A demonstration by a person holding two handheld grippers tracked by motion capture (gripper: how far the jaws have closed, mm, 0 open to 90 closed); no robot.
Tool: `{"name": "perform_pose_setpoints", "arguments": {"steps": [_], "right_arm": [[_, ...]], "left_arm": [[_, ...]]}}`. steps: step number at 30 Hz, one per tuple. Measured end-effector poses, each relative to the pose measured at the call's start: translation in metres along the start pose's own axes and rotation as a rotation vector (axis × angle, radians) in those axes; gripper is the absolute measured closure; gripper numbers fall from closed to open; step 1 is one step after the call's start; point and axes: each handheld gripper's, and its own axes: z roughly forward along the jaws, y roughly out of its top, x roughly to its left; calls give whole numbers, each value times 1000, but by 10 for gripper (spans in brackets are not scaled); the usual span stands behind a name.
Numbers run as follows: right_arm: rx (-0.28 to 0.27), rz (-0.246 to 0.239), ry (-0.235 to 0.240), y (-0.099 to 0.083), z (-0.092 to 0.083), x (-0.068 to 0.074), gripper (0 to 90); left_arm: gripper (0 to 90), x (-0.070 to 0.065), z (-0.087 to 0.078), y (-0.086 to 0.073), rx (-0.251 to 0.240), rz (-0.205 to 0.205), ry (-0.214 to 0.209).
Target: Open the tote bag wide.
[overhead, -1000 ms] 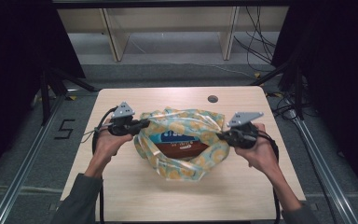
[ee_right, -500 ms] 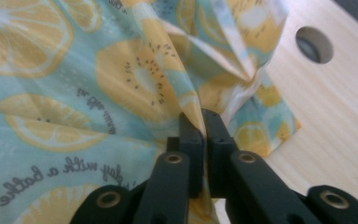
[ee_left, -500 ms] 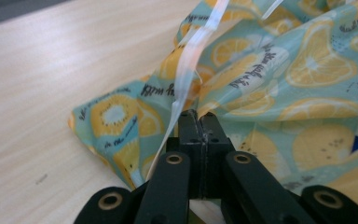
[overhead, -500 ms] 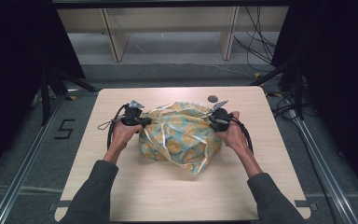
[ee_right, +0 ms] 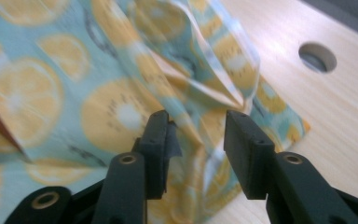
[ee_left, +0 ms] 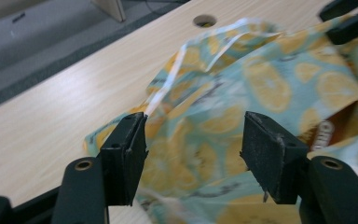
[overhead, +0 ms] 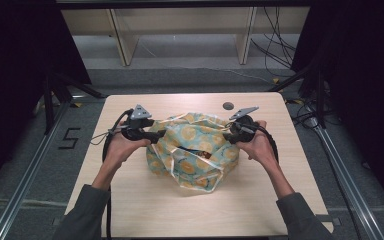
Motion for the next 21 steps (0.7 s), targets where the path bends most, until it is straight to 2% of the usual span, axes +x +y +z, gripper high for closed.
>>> {"name": "perform_pose_setpoints", "arguments": {"steps": [2,3,6,7,8,9,11,12,13,14,15,16,19,21], "right_arm": [[-14,-13,-1,4,-6,6,591],[-36,-34,8,7,-9,9,592],[-66,-60,32,14,-18,21,596],[-60,-83,36,17,-21,23,600],[-84,-93,36,17,-22,27,606],[-65,-106,55,19,-26,29,607],[-80,-106,82,16,-26,37,609],[-72,-110,108,14,-27,42,615],[-68,-119,129,12,-28,46,621],[-75,-136,152,8,-27,51,627],[-60,-133,163,4,-27,57,628],[-64,-154,180,0,-25,62,632],[-9,-161,212,-13,-20,76,636],[14,-148,226,-20,-18,82,635]], "left_arm": [[402,-13,0,5,19,51,-28],[402,-17,2,7,27,97,-30],[403,-33,17,9,58,130,-72],[399,-37,23,9,60,149,-80],[389,-41,27,10,70,183,-86],[380,-45,33,11,64,199,-93],[378,-52,42,12,65,230,-99],[378,-55,47,13,71,229,-106],[378,-57,51,14,71,252,-111],[379,-58,56,14,74,253,-122],[376,-59,62,15,76,262,-135],[364,-60,67,14,90,247,-148],[325,-64,81,12,125,274,-178],[302,-65,89,9,149,277,-192]]}}
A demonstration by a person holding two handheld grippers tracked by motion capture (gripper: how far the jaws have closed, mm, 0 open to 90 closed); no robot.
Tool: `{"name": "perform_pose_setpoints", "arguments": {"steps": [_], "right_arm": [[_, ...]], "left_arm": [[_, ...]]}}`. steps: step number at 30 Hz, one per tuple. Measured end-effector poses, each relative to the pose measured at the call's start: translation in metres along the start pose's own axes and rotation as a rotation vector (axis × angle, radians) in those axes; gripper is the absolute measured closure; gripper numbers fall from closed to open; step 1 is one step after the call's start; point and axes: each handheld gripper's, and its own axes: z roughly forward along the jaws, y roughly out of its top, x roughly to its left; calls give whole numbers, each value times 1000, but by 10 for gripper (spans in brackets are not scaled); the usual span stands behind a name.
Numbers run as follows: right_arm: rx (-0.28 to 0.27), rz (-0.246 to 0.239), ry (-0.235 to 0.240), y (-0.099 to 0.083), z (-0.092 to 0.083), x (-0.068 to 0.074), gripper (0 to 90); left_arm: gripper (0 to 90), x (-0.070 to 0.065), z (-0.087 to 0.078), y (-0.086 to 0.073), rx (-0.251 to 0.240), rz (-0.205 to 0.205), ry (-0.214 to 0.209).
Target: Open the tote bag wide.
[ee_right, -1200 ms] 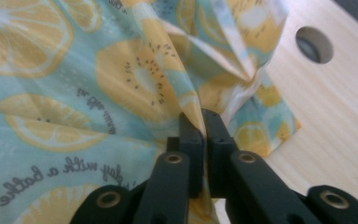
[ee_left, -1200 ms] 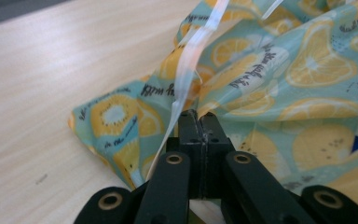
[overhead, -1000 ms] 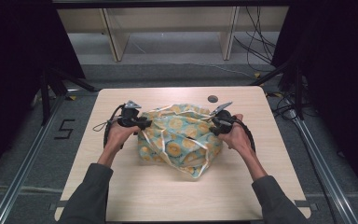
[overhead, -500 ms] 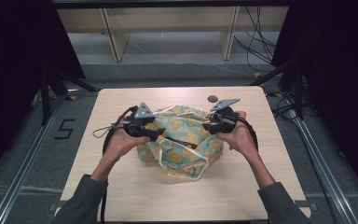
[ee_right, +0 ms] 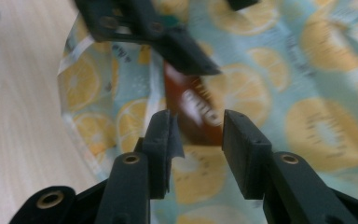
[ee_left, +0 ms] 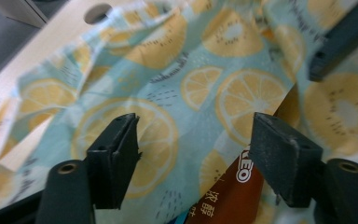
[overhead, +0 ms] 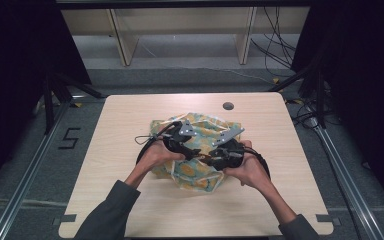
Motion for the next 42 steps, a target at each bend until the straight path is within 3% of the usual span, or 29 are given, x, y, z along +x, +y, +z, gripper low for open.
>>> {"name": "perform_pose_setpoints", "arguments": {"steps": [2,3,4,6,9,11,13,14,15,16,19,20,21,22,23,26,27,28,29,31,34,35,38,39,42], "right_arm": [[12,-15,8,-4,3,0,635],[21,-20,18,-7,4,1,635],[28,-1,29,-10,6,4,636],[55,-13,37,-15,10,7,641],[64,-32,46,-21,16,12,645],[69,-36,43,-23,18,14,645],[84,-31,40,-23,16,15,647],[83,-36,38,-23,17,15,647],[91,-13,43,-24,17,16,647],[67,-26,43,-24,17,15,650],[89,-12,34,-23,13,15,658],[64,-43,45,-24,16,14,661],[71,-32,35,-24,15,15,664],[85,-45,24,-24,15,15,668],[88,-43,25,-25,16,16,678],[108,-27,33,-27,20,20,725],[98,-54,40,-27,22,19,742],[95,-39,37,-26,19,21,753],[65,-69,38,-23,16,19,762],[9,-43,6,-15,3,19,775],[-106,-69,-39,1,-12,8,789],[-108,-38,-47,8,-17,5,791],[-156,-16,-84,27,-15,-11,805],[-155,-13,-93,33,-12,-19,806],[-72,11,-133,41,7,-35,843]], "left_arm": [[289,1,6,-1,7,11,9],[278,1,9,-2,14,-5,10],[277,2,11,-3,16,-6,0],[299,2,15,-3,26,13,-2],[489,2,19,-5,45,56,3],[623,6,20,-5,30,38,-30],[755,7,20,-5,19,33,-28],[755,8,20,-4,14,16,-28],[814,9,19,-2,1,-5,-34],[880,10,16,1,-30,-13,-26],[893,15,7,11,-62,-37,0],[894,17,4,15,-76,-52,12],[894,21,2,19,-86,-57,11],[894,26,0,23,-90,-44,24],[894,31,1,27,-91,-62,46],[894,51,7,36,-81,-93,50],[894,56,11,37,-68,-117,51],[894,62,15,37,-60,-126,55],[894,66,18,37,-51,-146,55],[894,72,24,37,-25,-155,43],[893,75,30,36,-18,-169,36],[893,75,31,36,-16,-169,27],[893,76,33,37,-12,-169,15],[893,76,33,37,-12,-169,15],[893,79,34,35,-8,-175,3]]}}
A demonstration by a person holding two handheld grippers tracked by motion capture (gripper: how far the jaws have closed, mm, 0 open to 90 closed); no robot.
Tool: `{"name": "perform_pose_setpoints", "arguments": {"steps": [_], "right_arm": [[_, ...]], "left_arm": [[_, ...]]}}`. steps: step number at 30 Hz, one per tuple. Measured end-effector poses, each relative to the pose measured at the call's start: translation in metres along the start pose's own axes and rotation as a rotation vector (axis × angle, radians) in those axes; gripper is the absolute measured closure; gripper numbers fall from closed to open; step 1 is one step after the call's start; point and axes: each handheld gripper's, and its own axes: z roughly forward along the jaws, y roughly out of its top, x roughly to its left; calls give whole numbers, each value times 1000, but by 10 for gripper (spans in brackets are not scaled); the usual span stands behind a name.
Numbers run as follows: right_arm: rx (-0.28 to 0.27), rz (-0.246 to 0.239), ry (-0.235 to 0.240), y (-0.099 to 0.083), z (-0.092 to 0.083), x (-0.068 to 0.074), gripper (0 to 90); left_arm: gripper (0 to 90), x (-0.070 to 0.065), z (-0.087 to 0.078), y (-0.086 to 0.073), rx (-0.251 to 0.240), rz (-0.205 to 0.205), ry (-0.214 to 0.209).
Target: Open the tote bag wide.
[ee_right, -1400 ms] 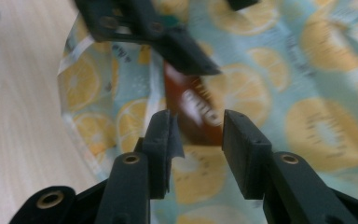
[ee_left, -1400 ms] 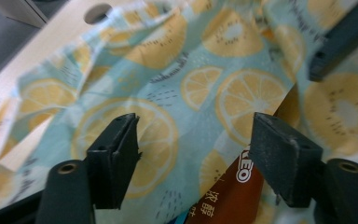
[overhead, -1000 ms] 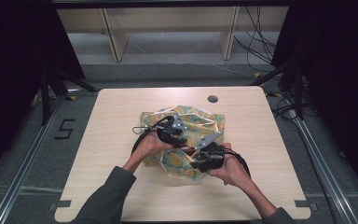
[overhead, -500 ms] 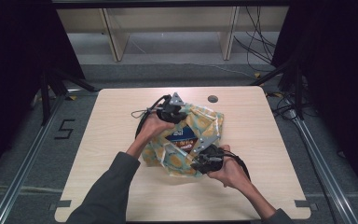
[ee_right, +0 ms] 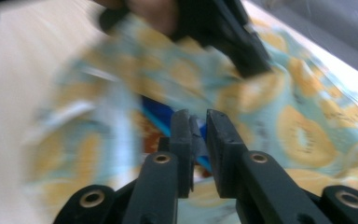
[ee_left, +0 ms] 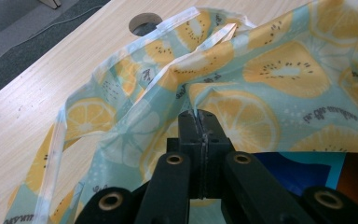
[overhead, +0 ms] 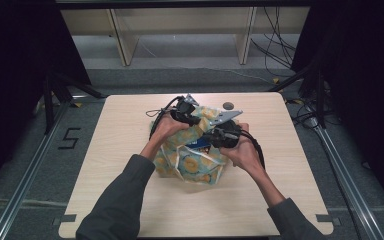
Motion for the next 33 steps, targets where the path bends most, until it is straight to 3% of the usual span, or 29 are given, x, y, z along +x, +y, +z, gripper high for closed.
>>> {"name": "perform_pose_setpoints", "arguments": {"steps": [2,4,6,8,11,14,15,19,22,23,24,25,28,30,33], "right_arm": [[94,-16,1,-7,18,-3,866],[176,-13,12,-20,26,-2,895],[201,-36,8,-34,25,-1,900],[227,-36,22,-48,21,4,900],[299,-42,72,-69,17,15,900],[345,-42,114,-88,25,27,900],[333,-23,121,-91,26,31,900],[345,-46,160,-90,24,37,900],[341,-47,191,-91,21,44,900],[316,-71,185,-88,17,43,900],[293,-36,189,-83,11,44,900],[245,-56,180,-77,3,42,900],[97,-42,146,-55,-20,35,886],[41,-37,102,-41,-28,26,882],[22,-28,89,-25,-26,14,881]], "left_arm": [[893,3,1,-2,-16,-30,-8],[893,6,0,-3,-16,-36,-10],[893,9,0,-4,-9,-31,-10],[893,10,2,-4,-24,-53,2],[893,12,6,-3,-28,-61,15],[893,14,10,0,-29,-63,29],[893,15,11,1,-28,-67,28],[887,19,17,4,-43,-97,50],[875,18,21,2,-45,-120,41],[863,16,21,2,-37,-119,46],[837,15,19,2,-30,-114,44],[799,13,17,2,-34,-115,36],[661,4,-4,3,-29,-82,45],[615,-2,-22,2,-39,-82,49],[629,-13,-46,-5,-50,-61,39]]}}
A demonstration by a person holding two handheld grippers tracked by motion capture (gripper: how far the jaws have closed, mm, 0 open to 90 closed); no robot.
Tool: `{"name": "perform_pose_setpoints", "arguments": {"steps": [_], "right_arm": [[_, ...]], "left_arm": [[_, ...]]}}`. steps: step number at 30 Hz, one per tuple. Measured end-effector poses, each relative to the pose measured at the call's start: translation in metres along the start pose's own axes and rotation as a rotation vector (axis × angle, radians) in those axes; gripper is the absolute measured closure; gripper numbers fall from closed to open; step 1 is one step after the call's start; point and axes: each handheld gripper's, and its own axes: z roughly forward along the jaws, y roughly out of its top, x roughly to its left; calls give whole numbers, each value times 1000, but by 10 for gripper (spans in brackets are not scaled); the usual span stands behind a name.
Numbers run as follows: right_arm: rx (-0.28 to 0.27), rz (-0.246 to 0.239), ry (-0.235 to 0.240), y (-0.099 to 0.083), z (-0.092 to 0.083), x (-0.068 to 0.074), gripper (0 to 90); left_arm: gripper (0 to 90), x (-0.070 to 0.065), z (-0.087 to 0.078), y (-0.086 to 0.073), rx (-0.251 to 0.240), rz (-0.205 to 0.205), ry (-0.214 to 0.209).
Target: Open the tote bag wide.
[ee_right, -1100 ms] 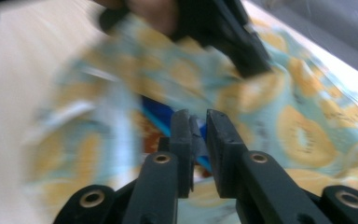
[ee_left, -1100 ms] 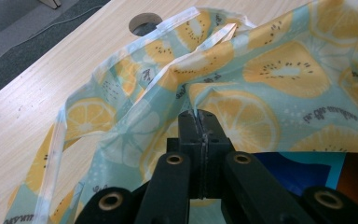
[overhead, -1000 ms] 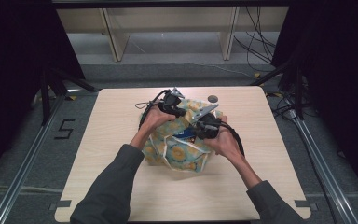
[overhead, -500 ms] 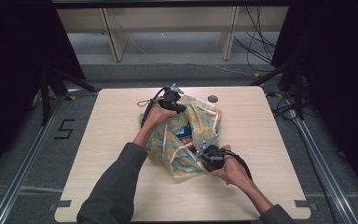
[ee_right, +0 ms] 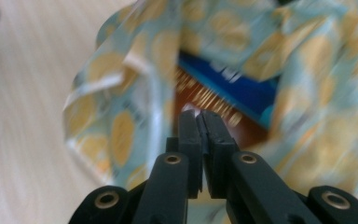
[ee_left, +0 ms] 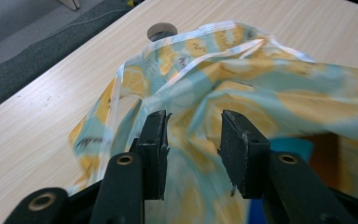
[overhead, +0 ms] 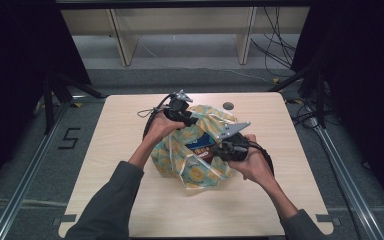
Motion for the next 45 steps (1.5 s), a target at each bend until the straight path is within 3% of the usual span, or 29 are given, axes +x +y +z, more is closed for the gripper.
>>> {"name": "perform_pose_setpoints", "arguments": {"steps": [1,4,7,8,10,13,15,18,21,22,24,27,28,29,30,32,34,35,36,37,38,39,40,41,42,43,45], "right_arm": [[3,-8,-14,4,5,-3,881],[62,-36,-38,12,27,-13,887],[118,-52,-85,18,47,-23,896],[157,-26,-104,20,49,-25,898],[182,-24,-159,24,54,-33,899],[183,4,-220,28,56,-51,900],[191,36,-253,28,57,-65,900],[202,101,-269,25,60,-81,900],[215,122,-279,22,66,-88,900],[217,135,-280,21,67,-89,900],[222,128,-278,21,68,-87,900],[197,100,-263,26,61,-79,892],[191,100,-263,28,59,-75,890],[181,94,-249,29,56,-72,886],[172,90,-243,30,54,-69,883],[145,73,-226,31,49,-63,879],[111,69,-222,30,46,-57,872],[119,64,-210,30,43,-55,870],[95,67,-209,29,43,-54,868],[93,62,-203,29,40,-54,867],[100,76,-186,30,38,-52,867],[96,63,-181,29,36,-52,865],[77,59,-183,27,37,-51,864],[96,65,-161,27,34,-48,863],[89,48,-151,25,35,-46,862],[75,40,-146,22,37,-41,861],[98,10,-119,17,39,-32,861]], "left_arm": [[652,-4,-4,-4,8,15,-21],[785,-15,-6,-23,103,104,-48],[806,-14,-2,-46,196,101,-91],[810,-14,-2,-53,213,108,-99],[816,-16,-7,-69,225,108,-125],[817,-21,-24,-92,263,128,-143],[816,-21,-39,-107,331,180,-141],[813,-21,-55,-127,350,183,-137],[813,-20,-57,-144,382,180,-124],[808,-20,-57,-146,368,174,-116],[763,-21,-61,-142,285,150,-82],[692,-26,-69,-120,153,116,-23],[662,-26,-69,-120,153,116,-23],[624,-30,-66,-103,98,105,9],[571,-32,-62,-96,81,102,38],[463,-35,-48,-85,88,79,53],[370,-37,-33,-79,108,58,16],[337,-39,-26,-77,120,45,-2],[322,-41,-19,-76,127,46,9],[329,-43,-13,-74,142,74,28],[394,-44,-9,-71,151,116,31],[534,-42,-6,-68,139,144,32],[638,-38,-5,-64,122,153,59],[705,-38,-5,-64,122,153,59],[756,-27,-4,-53,74,98,82],[791,-20,-5,-48,56,89,99],[829,-5,-5,-38,47,64,132]]}}
